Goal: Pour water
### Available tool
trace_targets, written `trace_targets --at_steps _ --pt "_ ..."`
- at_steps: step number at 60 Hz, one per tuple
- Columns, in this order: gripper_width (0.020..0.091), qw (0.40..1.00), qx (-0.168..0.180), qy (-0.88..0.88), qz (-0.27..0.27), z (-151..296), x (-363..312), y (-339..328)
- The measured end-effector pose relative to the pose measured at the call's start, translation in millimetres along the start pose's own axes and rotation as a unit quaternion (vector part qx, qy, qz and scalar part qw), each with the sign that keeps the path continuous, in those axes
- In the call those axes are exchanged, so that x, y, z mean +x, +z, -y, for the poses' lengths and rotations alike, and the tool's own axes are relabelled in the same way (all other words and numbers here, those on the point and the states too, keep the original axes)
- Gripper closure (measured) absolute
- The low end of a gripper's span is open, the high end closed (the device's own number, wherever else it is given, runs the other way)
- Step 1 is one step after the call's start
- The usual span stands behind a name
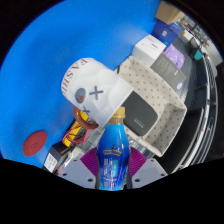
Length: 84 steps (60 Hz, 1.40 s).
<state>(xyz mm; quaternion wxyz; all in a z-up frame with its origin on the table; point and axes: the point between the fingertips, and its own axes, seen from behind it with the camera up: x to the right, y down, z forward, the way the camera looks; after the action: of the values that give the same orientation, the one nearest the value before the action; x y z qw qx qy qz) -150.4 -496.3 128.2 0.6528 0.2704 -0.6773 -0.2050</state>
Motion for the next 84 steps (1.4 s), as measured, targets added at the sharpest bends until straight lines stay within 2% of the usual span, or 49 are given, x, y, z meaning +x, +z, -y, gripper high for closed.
trace_targets --at_steps 12,19,26,27,31,35,36,39,44,45,51,56,61,62,63,72,74,75,76,84 --pt "0.0743 0.989 -0.009 0.146 0.002 -22.2 8.3 -8.7" --pt "0.0744 0.942 -0.019 0.335 0.019 -42.6 5.7 -16.0" --pt "0.0742 0.852 -0.022 0.522 0.026 -62.1 2.7 -23.4" --pt "0.0743 0.838 -0.031 0.544 0.020 -58.8 3.2 -25.1" --pt "0.0744 0.763 -0.016 0.645 0.035 -67.0 -2.2 -27.0" --pt "0.0743 0.685 -0.013 0.727 0.051 -69.9 -15.7 -28.1" --pt "0.0744 0.665 -0.025 0.745 0.046 -60.8 -18.4 -29.5" --pt "0.0744 0.611 -0.011 0.790 0.059 -73.7 -33.6 -25.7" --pt "0.0744 0.535 -0.009 0.842 0.063 -76.3 -51.3 -23.6" --pt "0.0745 0.522 -0.023 0.851 0.057 -66.2 -50.9 -28.3" --pt "0.0743 0.467 -0.004 0.882 0.063 -69.0 -66.9 -21.9" --pt "0.0743 0.450 0.007 0.891 0.057 -61.8 -66.6 -22.7" --pt "0.0740 0.454 0.004 0.889 0.064 -50.8 -76.4 -21.3" --pt "0.0685 0.456 0.005 0.888 0.064 -49.0 -78.2 -21.2" --pt "0.0740 0.460 0.011 0.886 0.051 -50.3 -74.9 -21.9" --pt "0.0729 0.474 0.012 0.879 0.047 -50.5 -75.1 -23.5" --pt "0.0712 0.469 0.010 0.882 0.047 -50.7 -75.8 -23.5" --pt "0.0664 0.467 0.009 0.883 0.048 -51.0 -76.3 -23.4" --pt "0.0672 0.465 0.007 0.884 0.049 -51.6 -76.8 -23.4" --pt "0.0564 0.454 -0.004 0.889 0.062 -53.4 -80.8 -25.5"
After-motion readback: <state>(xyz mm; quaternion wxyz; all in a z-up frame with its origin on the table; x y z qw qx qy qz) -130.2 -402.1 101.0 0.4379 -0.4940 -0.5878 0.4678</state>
